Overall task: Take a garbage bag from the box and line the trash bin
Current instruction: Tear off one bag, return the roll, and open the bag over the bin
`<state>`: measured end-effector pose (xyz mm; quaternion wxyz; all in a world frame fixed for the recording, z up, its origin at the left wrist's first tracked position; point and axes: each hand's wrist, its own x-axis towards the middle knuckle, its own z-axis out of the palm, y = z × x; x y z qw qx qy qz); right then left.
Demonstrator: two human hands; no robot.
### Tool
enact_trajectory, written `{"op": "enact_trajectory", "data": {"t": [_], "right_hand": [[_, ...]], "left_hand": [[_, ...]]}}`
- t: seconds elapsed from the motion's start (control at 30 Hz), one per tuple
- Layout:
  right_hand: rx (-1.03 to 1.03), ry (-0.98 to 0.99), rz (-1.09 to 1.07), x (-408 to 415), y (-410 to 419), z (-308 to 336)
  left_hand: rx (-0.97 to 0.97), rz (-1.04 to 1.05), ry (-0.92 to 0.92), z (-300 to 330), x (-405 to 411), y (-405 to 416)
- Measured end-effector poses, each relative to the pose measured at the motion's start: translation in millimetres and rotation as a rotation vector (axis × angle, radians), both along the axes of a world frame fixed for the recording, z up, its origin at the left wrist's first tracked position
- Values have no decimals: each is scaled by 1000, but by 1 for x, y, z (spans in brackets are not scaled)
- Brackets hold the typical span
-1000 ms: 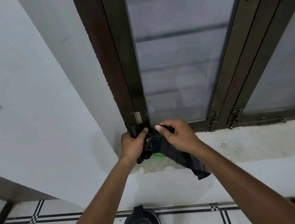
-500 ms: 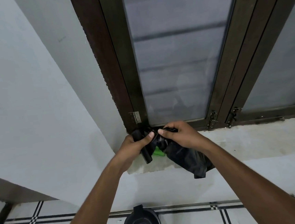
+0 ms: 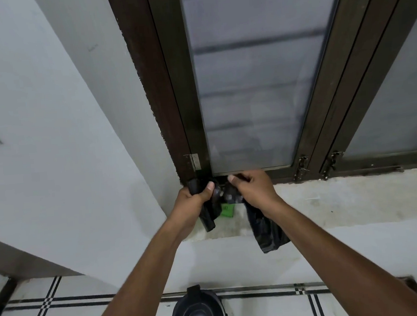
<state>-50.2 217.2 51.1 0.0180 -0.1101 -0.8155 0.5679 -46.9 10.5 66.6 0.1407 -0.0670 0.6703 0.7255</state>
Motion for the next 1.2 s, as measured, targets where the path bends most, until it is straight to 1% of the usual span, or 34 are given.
{"op": "enact_trajectory", "data": {"t": [0.07,0.13,0.23,0.3,0.43,0.5,0.57,0.63,0.67,0.7,0.73,0.83,0.87,0.9,0.93,0.97,1.0,1.07,1.13,1.2], "right_hand": [[78,-1,-103,-4,16,-5],[113,-12,-104,-6,24,-8],[150,10,-103,-9,19,-11],[168,14,-125,-10,16,-10],[171,-29,-299,-15,37,-7],[165,-9,-271,-19,46,-3],[221,37,-225,-28,50,-5],[282,61,-220,-33,53,-5],[268,71,-213,-35,55,-2],[214,76,-216,-35,55,5],[113,83,-229,-34,56,11],[-277,72,-257,-33,60,16],[-367,90,-263,-31,60,17],[-405,120,-263,-27,60,18],[-396,145,-246,-24,61,16],[-341,146,-205,-19,62,14],[-244,124,-140,-12,64,9],[34,23,32,6,63,-7],[296,-73,178,20,66,-41],[565,-217,306,31,69,-72]], "left_hand": [[11,24,-19,-2,0,-6],[-12,13,-3,-3,-1,-8],[17,7,-14,-4,-2,-1],[3,-13,-20,-1,0,5],[-28,-6,-60,-1,-1,-4],[-33,25,-80,-6,-3,-13],[-37,46,-107,-14,-3,-19],[-47,28,-122,-19,1,-17],[-56,12,-122,-22,2,-15],[-62,6,-124,-23,4,-14],[-66,-2,-126,-25,5,-13],[-65,-7,-126,-32,7,-13],[-60,-7,-128,-33,8,-14],[-57,-8,-131,-34,8,-14],[-55,-11,-135,-35,8,-15],[-55,-13,-138,-37,8,-15],[-55,-15,-141,-39,9,-15],[-49,-24,-149,-41,10,-13],[-44,-36,-152,-44,9,-13],[-54,-55,-156,-46,10,-12]]}}
